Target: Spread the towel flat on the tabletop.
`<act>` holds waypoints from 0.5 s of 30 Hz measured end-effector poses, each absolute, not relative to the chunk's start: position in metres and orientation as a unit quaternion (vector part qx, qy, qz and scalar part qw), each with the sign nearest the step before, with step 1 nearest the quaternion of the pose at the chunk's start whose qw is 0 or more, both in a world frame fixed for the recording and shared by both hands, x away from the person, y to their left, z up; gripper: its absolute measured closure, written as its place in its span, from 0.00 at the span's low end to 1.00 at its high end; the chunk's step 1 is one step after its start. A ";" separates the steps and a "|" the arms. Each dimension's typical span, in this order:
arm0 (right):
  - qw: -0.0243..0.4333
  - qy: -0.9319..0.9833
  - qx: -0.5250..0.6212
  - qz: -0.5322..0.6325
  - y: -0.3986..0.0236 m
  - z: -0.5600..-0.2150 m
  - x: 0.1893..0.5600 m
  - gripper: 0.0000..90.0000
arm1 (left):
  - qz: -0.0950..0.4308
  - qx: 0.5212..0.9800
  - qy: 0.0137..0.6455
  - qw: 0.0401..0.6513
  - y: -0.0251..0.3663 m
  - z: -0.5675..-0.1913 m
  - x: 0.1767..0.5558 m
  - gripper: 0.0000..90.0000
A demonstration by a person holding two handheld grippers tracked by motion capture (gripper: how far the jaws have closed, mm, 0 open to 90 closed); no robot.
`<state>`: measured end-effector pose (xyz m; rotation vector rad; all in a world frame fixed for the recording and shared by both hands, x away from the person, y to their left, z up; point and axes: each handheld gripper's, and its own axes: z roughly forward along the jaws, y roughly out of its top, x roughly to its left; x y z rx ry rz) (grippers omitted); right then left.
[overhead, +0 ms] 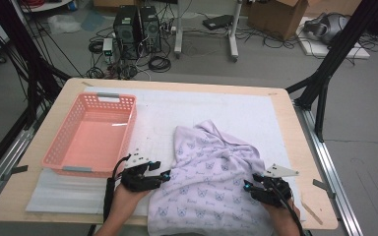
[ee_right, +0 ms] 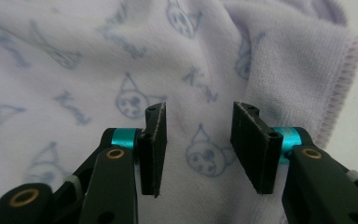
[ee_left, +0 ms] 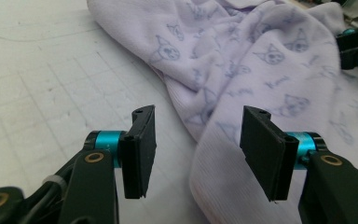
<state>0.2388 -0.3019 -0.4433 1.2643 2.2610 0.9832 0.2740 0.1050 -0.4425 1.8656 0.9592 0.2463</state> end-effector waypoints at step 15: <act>0.145 0.804 0.445 0.366 -0.318 -0.444 0.217 0.98 | 0.100 0.801 0.383 0.449 0.083 -0.446 0.259 0.92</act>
